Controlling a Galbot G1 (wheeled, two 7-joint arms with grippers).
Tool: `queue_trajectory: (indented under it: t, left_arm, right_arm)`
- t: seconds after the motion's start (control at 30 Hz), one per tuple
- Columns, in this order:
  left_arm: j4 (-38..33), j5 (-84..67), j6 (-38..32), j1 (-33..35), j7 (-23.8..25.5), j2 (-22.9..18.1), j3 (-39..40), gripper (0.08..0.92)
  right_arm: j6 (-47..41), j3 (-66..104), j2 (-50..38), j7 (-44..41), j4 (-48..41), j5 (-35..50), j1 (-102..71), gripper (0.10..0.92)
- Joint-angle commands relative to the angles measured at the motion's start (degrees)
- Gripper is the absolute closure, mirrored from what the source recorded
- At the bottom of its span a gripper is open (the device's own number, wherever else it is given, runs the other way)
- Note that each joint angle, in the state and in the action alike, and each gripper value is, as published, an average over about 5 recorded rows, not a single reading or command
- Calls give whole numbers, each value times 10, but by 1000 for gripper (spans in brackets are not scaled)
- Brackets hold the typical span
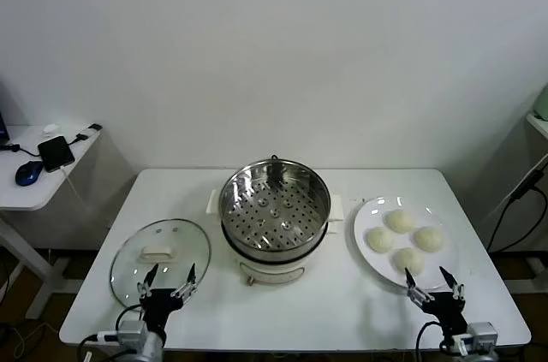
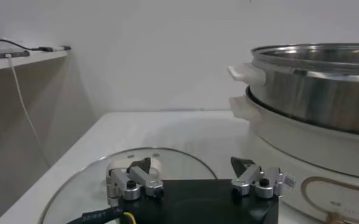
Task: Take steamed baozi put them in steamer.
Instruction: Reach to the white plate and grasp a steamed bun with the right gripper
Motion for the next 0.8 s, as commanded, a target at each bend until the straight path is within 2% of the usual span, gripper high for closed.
queue_trajectory:
  t: [0.03,0.23,0.43,0.63,0.8]
  left_arm:
    - [-5,-9,1,0,0,3,0,177]
    - [-4,-20,-1,-3,-1,8,-1,177]
    - [2,-26,-5,-6,-2,10,0,177]
    - [6,-26,-9,-5,-3,8,1,177]
    - [7,-25,-11,-4,-3,6,1,177]
  right_arm:
    - [-93,-14,-109,-23,-48,-1,178,203]
    - [-93,-135,-257,-139,-190,-34,372,203]
    - [-38,-417,-398,-343,-287,-47,615,203]
    - [121,-798,-376,-595,-417,-101,963,203]
    - [181,-1086,-305,-759,-504,-137,1174,203]
